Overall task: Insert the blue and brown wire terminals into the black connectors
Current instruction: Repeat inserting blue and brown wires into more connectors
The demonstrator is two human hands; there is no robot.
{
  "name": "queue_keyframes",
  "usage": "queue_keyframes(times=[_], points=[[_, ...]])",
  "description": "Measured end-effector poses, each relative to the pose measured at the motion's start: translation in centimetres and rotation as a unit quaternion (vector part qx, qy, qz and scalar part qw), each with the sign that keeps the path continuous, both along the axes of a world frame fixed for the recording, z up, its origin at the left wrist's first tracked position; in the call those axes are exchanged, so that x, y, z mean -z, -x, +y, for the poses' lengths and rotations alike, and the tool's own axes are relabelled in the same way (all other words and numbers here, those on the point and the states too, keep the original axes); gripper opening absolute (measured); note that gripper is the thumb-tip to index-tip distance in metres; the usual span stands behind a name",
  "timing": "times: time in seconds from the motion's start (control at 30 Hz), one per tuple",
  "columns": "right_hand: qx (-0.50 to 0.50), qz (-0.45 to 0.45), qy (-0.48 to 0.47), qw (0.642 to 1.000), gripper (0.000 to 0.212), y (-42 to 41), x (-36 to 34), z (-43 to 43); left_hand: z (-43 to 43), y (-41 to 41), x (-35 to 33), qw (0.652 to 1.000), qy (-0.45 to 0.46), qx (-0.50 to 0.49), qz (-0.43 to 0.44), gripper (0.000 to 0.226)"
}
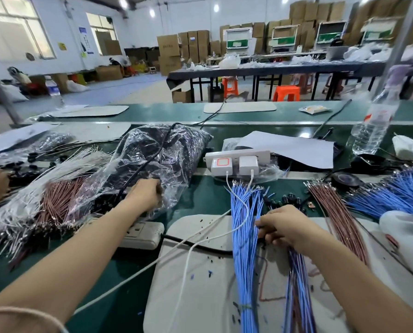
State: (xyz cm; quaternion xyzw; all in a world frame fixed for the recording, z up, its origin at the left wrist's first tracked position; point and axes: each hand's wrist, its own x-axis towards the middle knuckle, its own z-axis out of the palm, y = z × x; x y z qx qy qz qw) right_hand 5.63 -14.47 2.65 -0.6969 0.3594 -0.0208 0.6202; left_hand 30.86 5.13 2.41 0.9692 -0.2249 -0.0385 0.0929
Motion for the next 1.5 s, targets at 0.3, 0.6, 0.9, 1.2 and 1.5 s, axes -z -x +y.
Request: queue_keyframes(times=[0.3, 0.6, 0.9, 1.2, 1.5], points=[[0.024, -0.184, -0.079, 0.979, 0.032, 0.5, -0.4, 1.0, 0.0, -0.6, 0.7, 0.992, -0.077, -0.094, -0.032, 0.041], [0.003, -0.291, -0.068, 0.954, 0.014, 0.3, 0.0, 1.8, -1.0, -0.3, -0.3, 0.970, -0.199, -0.139, -0.026, 0.041], [-0.116, -0.159, -0.044, 0.979, 0.018, 0.9, 1.2, 1.9, -0.8, 0.7, -2.2, 0.973, -0.214, 0.028, -0.082, 0.028], [-0.094, -0.237, -0.051, 0.966, 0.021, 1.3, 1.4, 2.0, -6.9, 8.8, -6.4, 0.974, 0.112, 0.188, 0.049, 0.021], [0.245, -0.452, -0.037, 0.857, 0.028, 1.8, 1.2, -0.8, -8.7, 17.6, 2.4, 0.868, 0.389, 0.281, 0.130, 0.031]])
